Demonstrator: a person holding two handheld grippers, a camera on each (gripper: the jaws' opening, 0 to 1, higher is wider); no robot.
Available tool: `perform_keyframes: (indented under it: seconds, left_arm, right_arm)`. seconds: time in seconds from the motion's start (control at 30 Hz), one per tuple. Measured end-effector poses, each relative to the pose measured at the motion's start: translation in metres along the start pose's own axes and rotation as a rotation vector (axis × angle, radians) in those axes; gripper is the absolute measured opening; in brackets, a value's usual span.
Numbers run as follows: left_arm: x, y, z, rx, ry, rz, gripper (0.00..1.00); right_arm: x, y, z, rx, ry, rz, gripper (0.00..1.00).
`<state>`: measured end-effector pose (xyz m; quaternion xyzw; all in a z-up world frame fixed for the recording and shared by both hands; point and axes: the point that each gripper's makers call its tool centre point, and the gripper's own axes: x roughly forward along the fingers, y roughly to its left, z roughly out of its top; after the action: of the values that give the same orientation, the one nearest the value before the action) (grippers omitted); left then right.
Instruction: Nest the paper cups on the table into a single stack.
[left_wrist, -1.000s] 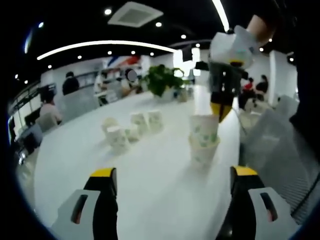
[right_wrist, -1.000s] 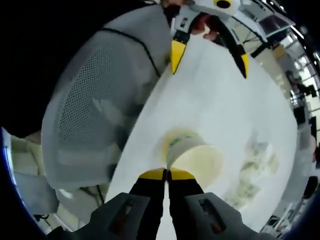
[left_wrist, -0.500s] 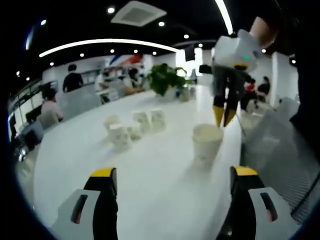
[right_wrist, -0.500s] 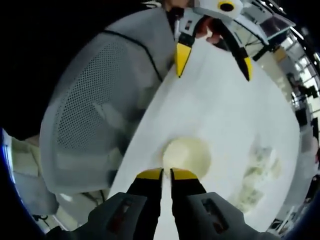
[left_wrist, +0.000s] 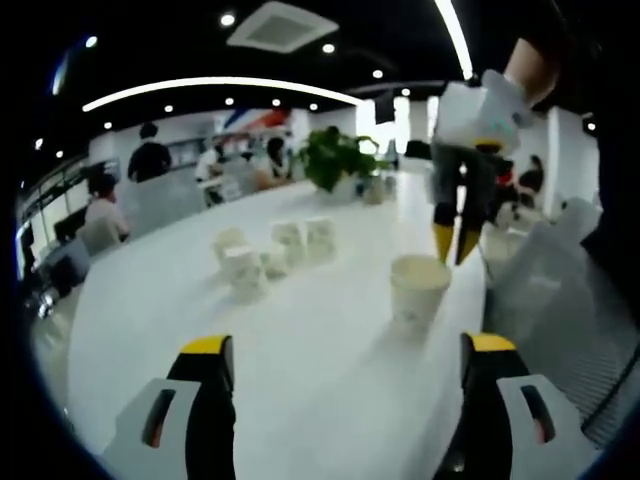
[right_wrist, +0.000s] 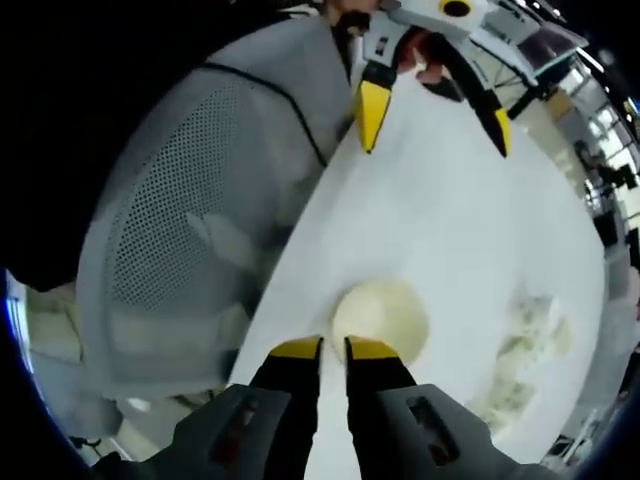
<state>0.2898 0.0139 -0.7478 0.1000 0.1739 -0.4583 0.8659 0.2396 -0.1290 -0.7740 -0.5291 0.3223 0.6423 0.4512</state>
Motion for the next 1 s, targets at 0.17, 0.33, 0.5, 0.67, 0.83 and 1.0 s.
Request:
perform_keyframes:
  seconds: [0.17,0.33,0.5,0.67,0.83,1.0]
  left_arm:
    - [0.0,0.0,0.0,-0.001,0.0,0.004,0.94]
    - [0.0,-0.003,0.0,0.0,0.004,0.0,0.95]
    - [0.0,-0.003,0.0,0.005,0.004,0.0,0.95]
    - [0.0,-0.004,0.004,0.007,0.0,0.0,0.95]
    - [0.0,-0.004,0.006,0.007,0.0,0.008,0.95]
    - [0.002,-0.005,0.006,0.008,0.003,0.008,0.95]
  right_arm:
    - [-0.003,0.002,0.003,0.007,-0.02,-0.001,0.06]
    - [-0.012,0.001,0.01,0.048,-0.064,-0.004,0.06]
    - [-0.018,0.001,0.016,0.159,-0.141,0.001,0.1]
    - [-0.025,-0.003,0.018,0.294,-0.232,-0.018,0.13]
    - [-0.035,-0.006,0.017,0.35,-0.288,-0.05,0.13]
    - [-0.046,-0.014,0.014,0.411,-0.349,-0.104,0.14]
